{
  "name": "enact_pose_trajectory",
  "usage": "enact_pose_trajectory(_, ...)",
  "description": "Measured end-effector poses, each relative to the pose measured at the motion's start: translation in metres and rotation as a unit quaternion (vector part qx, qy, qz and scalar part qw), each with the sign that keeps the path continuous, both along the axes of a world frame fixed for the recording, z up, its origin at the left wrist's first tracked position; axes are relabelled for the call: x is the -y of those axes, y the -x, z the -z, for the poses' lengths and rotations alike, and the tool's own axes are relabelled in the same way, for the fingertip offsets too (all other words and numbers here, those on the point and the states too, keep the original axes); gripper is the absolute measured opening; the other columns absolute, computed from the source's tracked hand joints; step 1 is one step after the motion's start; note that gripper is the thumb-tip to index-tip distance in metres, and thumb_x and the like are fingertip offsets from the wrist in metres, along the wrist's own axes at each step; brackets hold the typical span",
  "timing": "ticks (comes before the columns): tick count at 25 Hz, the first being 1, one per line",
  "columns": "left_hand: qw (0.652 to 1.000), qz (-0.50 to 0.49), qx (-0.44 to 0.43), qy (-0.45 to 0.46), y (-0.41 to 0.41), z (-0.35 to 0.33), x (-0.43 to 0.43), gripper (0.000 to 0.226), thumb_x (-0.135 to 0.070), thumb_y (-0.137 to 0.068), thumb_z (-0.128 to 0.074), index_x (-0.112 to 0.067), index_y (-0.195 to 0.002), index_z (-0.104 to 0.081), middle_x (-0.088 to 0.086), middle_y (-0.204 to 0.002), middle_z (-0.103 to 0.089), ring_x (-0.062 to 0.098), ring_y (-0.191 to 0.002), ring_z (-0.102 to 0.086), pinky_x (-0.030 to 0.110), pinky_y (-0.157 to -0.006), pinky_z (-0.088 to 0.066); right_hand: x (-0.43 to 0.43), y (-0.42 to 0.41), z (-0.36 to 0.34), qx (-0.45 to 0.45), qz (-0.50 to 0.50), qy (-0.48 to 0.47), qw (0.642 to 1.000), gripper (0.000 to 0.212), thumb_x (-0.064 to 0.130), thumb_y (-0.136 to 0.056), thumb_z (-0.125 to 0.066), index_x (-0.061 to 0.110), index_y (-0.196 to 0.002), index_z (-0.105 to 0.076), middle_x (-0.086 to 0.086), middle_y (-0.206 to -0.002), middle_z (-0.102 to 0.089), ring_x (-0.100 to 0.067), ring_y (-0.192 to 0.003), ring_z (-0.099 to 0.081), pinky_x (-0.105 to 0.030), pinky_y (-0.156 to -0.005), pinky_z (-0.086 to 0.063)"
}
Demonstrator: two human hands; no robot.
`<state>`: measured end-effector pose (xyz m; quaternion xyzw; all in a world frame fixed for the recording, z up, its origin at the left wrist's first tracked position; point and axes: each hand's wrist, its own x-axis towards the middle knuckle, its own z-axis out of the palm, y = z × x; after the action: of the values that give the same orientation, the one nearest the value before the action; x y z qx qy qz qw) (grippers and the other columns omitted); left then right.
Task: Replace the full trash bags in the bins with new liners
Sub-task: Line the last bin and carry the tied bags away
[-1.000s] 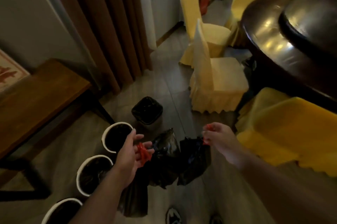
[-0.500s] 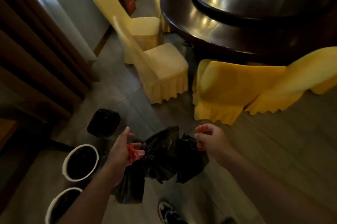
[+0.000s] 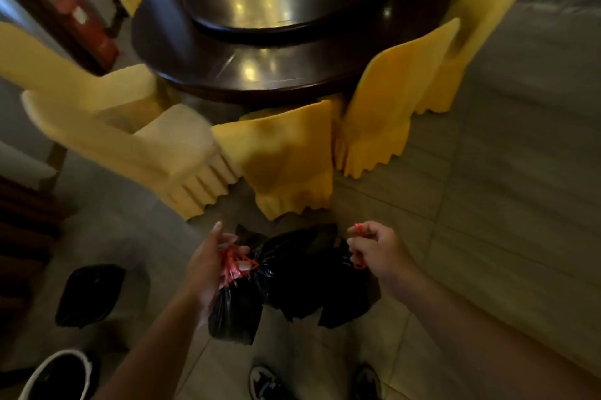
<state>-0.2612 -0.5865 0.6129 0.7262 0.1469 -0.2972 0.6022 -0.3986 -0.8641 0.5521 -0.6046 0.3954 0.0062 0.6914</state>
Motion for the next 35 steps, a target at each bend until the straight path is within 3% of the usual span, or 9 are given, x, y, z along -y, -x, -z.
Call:
enact_pose_trajectory(5, 0.996, 0.090, -0.016, 0.021, 0.022, -0.006, 0.141, 0.051, -0.052, -0.107, -0.046, -0.005, -0.117, -0.063, 0.027, -0.112, -0.070, 0.030, -0.077, -0.067, 0.043, -0.080, -0.053, 0.100, 0.069, -0.006, -0.002, 0.111, 0.010, 0.994, 0.012, 0.014, -0.092, -0.071, 0.024, -0.095, -0.075, 0.005, -0.074, -0.074, -0.012, -0.062, -0.069, -0.027, -0.061, -0.059)
enact_pose_trajectory(11, 0.969, 0.246, -0.026, 0.014, 0.043, 0.003, 0.307, 0.053, -0.050, -0.109, -0.044, -0.003, -0.126, -0.061, 0.023, -0.120, -0.071, 0.029, -0.081, -0.067, 0.032, -0.065, -0.054, 0.198, 0.140, -0.006, -0.018, 0.248, 0.030, 0.968, 0.009, 0.014, -0.091, -0.073, 0.021, -0.096, -0.075, -0.001, -0.084, -0.074, -0.012, -0.066, -0.070, -0.024, -0.058, -0.055)
enact_pose_trajectory(14, 0.952, 0.302, -0.040, 0.027, 0.048, 0.017, 0.385, 0.056, -0.054, -0.106, -0.048, -0.004, -0.127, -0.064, 0.022, -0.118, -0.074, 0.036, -0.093, -0.072, 0.051, -0.094, -0.056, 0.250, 0.168, -0.009, -0.031, 0.312, 0.028, 0.949, 0.008, 0.017, -0.092, -0.073, 0.022, -0.098, -0.074, -0.001, -0.088, -0.073, -0.014, -0.075, -0.069, -0.026, -0.063, -0.053)
enact_pose_trajectory(17, 0.932, 0.355, -0.061, 0.039, 0.044, 0.029, 0.458, 0.064, -0.068, -0.095, -0.059, -0.011, -0.121, -0.068, 0.019, -0.113, -0.077, 0.039, -0.095, -0.075, 0.057, -0.103, -0.055, 0.303, 0.191, -0.012, -0.086, 0.350, 0.051, 0.931, 0.010, 0.023, -0.093, -0.072, 0.029, -0.101, -0.074, 0.003, -0.098, -0.075, -0.017, -0.089, -0.074, -0.027, -0.067, -0.055)
enact_pose_trajectory(20, 0.917, 0.389, -0.081, 0.043, 0.042, 0.037, 0.538, 0.069, -0.074, -0.080, -0.065, -0.015, -0.116, -0.070, 0.015, -0.102, -0.078, 0.030, -0.079, -0.075, 0.054, -0.095, -0.057, 0.361, 0.212, -0.014, -0.112, 0.403, 0.083, 0.904, 0.008, 0.019, -0.091, -0.076, 0.025, -0.096, -0.076, -0.004, -0.095, -0.078, -0.017, -0.084, -0.076, -0.029, -0.066, -0.063)
enact_pose_trajectory(23, 0.907, 0.413, -0.071, 0.026, 0.054, 0.038, 0.619, 0.050, -0.063, -0.098, -0.058, -0.017, -0.113, -0.070, 0.014, -0.102, -0.080, 0.025, -0.070, -0.076, 0.046, -0.084, -0.059, 0.418, 0.235, -0.015, -0.134, 0.451, 0.098, 0.877, 0.008, 0.016, -0.087, -0.080, 0.022, -0.091, -0.077, -0.003, -0.085, -0.079, -0.021, -0.079, -0.078, -0.042, -0.076, -0.064)
enact_pose_trajectory(25, 0.898, 0.437, -0.054, 0.009, 0.067, 0.032, 0.670, 0.045, -0.061, -0.103, -0.052, -0.021, -0.111, -0.070, 0.010, -0.102, -0.081, 0.022, -0.071, -0.077, 0.039, -0.077, -0.055, 0.456, 0.251, -0.016, -0.133, 0.476, 0.099, 0.864, 0.011, 0.011, -0.084, -0.080, 0.020, -0.089, -0.077, -0.002, -0.079, -0.079, -0.018, -0.071, -0.076, -0.040, -0.072, -0.062)
enact_pose_trajectory(29, 0.888, 0.458, -0.051, 0.005, 0.088, 0.029, 0.768, 0.042, -0.059, -0.104, -0.050, -0.023, -0.114, -0.068, 0.009, -0.103, -0.080, 0.025, -0.082, -0.078, 0.040, -0.080, -0.053, 0.537, 0.273, -0.004, -0.119, 0.490, 0.095, 0.858, 0.014, 0.008, -0.084, -0.076, 0.019, -0.093, -0.078, 0.000, -0.076, -0.078, -0.014, -0.063, -0.075, -0.030, -0.061, -0.058)
enact_pose_trajectory(35, 0.923, 0.375, -0.074, 0.046, 0.113, 0.034, 0.909, 0.027, -0.033, -0.110, -0.050, -0.011, -0.124, -0.058, 0.018, -0.092, -0.076, 0.028, -0.062, -0.074, 0.032, -0.055, -0.057, 0.679, 0.292, 0.020, -0.088, 0.481, 0.057, 0.870, 0.013, 0.014, -0.088, -0.072, 0.025, -0.088, -0.078, -0.003, -0.079, -0.078, -0.018, -0.067, -0.077, -0.033, -0.065, -0.061)
